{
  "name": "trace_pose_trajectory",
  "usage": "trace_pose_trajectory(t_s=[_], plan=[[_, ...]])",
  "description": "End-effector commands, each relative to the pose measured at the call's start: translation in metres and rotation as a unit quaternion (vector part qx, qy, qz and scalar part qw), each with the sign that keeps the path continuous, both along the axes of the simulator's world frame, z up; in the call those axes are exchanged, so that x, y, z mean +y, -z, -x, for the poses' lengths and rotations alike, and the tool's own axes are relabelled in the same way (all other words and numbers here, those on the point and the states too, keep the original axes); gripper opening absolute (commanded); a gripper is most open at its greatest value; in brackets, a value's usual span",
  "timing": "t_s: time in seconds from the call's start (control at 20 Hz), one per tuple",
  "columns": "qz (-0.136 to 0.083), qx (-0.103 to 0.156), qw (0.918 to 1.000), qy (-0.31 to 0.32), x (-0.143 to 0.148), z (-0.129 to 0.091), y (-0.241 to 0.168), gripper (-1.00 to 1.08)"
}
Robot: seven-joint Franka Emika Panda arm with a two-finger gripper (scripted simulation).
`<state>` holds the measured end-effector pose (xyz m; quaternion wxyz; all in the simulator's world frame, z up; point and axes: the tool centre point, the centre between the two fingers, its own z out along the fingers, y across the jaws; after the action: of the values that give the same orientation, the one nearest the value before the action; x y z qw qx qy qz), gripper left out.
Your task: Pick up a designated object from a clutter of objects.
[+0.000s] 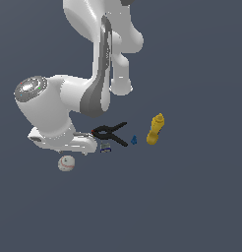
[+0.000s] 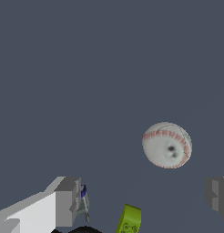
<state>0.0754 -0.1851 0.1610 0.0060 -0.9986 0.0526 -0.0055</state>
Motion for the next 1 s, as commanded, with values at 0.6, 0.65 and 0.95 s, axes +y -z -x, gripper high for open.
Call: trace_pose_trajectory(t_s=[0.6, 0.65, 0.95], plan=[[0.006, 0.006, 0.9998, 0.018, -0.065, 0.005, 0.063, 1.00], [0.006, 0.006, 0.9998, 0.018, -0.065, 0.005, 0.063, 1.00], [0.005, 0.006, 0.9998, 0.018, -0.065, 0.005, 0.072, 1.00]])
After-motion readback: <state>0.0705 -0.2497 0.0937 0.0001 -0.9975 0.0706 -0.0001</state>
